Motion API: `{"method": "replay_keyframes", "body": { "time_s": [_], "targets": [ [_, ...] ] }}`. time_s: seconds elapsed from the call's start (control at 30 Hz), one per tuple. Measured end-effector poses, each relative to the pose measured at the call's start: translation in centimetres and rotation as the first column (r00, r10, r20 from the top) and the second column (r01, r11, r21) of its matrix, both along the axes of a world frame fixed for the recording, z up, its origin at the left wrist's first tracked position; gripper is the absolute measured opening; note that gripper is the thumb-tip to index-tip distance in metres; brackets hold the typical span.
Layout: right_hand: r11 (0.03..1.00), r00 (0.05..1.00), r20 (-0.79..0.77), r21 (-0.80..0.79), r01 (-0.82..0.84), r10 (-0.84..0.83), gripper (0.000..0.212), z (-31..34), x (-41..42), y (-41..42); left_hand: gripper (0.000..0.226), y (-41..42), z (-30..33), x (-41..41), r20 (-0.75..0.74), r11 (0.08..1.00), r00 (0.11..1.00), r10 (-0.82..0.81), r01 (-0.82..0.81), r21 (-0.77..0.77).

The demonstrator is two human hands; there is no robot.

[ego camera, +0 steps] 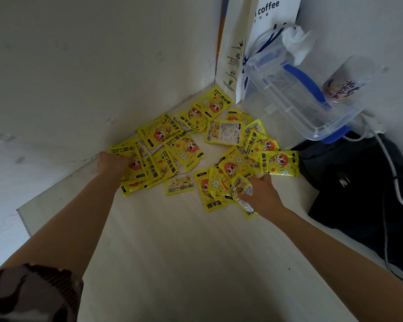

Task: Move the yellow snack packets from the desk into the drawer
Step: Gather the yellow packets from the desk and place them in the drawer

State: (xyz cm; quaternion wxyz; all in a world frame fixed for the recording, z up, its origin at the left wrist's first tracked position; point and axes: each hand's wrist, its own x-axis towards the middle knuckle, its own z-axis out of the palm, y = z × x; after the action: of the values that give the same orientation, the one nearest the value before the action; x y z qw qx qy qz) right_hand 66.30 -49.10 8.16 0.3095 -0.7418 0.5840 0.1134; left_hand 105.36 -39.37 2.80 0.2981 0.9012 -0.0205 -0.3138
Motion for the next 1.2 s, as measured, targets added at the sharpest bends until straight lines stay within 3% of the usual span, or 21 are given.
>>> {"method": "replay_keyframes", "body": {
  "time_s": [0.07,0.17,0.37,0.5,0.67,0.77,0.9,0.97,1.07,1.2],
  "targets": [
    [1.0,1.0,0.007,-0.001,-0.001,0.001,0.05,0.2,0.3,0.0,0.084,0.2,-2.0,1.2,-0.003,1.0,1.0,0.009,-0.009,0.016],
    [1.0,1.0,0.02,-0.004,-0.002,0.002,0.051,0.2,0.6,0.1,0.07,0.1,-0.4,0.4,-0.023,0.998,0.998,0.052,-0.053,-0.023],
    [0.999,0.996,0.085,0.015,-0.042,0.041,0.056,0.8,0.6,0.1,0.065,-0.8,5.1,-3.5,-0.013,0.981,0.992,0.124,-0.125,-0.147],
    [1.0,0.982,0.19,0.016,-0.025,0.022,0.045,1.6,0.9,-0.3,0.061,0.0,6.6,-5.1,-0.015,0.965,0.986,0.167,-0.167,-0.204],
    [0.998,0.952,0.304,-0.044,0.039,-0.024,0.045,2.5,2.1,-2.6,0.028,2.8,7.0,-5.7,-0.177,0.954,0.969,0.173,-0.209,-0.213],
    [0.994,0.939,0.33,-0.009,0.106,-0.097,0.054,2.6,3.0,-3.4,0.03,4.1,6.6,-5.8,-0.206,0.982,0.978,0.037,-0.074,-0.177],
    [0.989,0.944,0.299,0.001,0.149,-0.142,0.075,2.1,3.6,-3.6,0.026,4.4,6.2,-6.1,-0.044,0.967,0.97,-0.238,0.232,-0.108],
    [0.983,0.949,0.261,0.016,0.181,-0.179,0.079,1.8,3.6,-3.7,0.026,3.9,6.1,-5.9,0.041,0.935,0.936,-0.35,0.351,-0.053],
    [0.987,0.967,0.201,-0.002,0.163,-0.159,0.067,0.9,3.5,-3.6,0.031,2.9,5.9,-5.7,0.17,0.836,0.819,-0.548,0.538,0.105],
    [0.989,0.979,0.16,-0.047,0.14,-0.131,0.065,0.1,3.5,-3.4,0.032,2.2,5.6,-5.7,0.149,0.756,0.741,-0.654,0.638,0.148]
  ]
}}
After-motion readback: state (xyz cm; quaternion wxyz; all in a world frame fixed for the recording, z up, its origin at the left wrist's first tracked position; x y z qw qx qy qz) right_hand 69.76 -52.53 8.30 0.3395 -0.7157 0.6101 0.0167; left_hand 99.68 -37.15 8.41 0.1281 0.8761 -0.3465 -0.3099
